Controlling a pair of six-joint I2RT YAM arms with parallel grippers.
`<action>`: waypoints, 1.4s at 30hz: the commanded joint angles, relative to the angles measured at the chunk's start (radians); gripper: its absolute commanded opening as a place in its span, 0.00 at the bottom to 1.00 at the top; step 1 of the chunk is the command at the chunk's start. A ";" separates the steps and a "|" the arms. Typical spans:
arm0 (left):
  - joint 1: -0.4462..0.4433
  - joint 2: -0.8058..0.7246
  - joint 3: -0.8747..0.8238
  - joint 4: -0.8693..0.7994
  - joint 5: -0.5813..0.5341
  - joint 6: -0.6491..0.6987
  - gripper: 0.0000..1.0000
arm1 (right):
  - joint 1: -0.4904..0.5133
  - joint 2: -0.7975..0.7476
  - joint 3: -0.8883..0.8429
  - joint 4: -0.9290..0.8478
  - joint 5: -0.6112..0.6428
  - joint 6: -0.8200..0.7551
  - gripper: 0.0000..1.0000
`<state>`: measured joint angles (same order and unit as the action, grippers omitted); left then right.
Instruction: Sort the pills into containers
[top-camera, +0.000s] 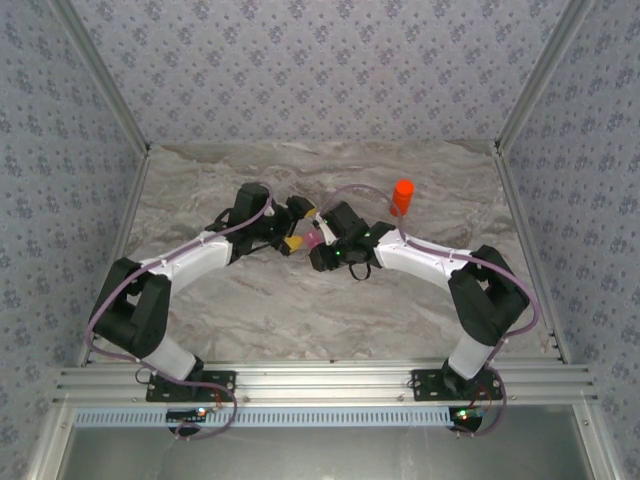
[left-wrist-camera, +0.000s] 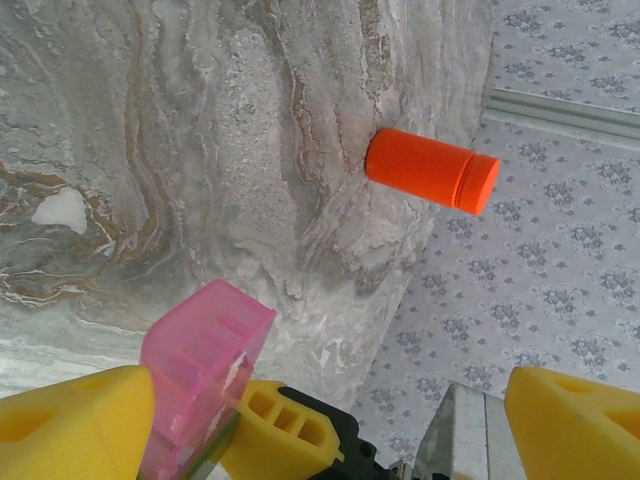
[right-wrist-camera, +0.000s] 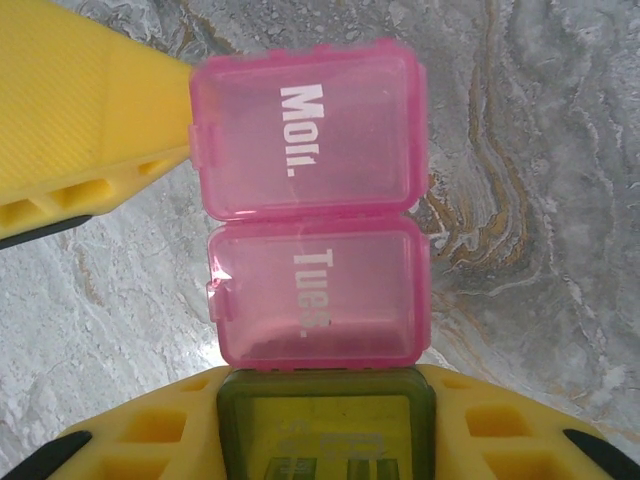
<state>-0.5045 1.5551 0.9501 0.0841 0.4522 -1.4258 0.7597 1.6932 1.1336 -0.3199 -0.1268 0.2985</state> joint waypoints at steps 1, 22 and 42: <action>-0.014 -0.010 0.051 0.043 0.001 -0.032 0.90 | 0.012 0.017 0.006 0.002 -0.008 -0.007 0.22; 0.043 -0.094 0.037 -0.146 -0.111 0.136 0.94 | -0.003 0.020 -0.046 0.038 -0.025 0.031 0.22; 0.141 -0.030 -0.059 -0.216 -0.053 0.369 0.95 | 0.015 0.130 -0.014 -0.055 0.141 0.261 0.31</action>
<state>-0.3672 1.5112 0.8799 -0.1162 0.3748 -1.0950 0.7620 1.8023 1.0847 -0.3229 -0.0326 0.5144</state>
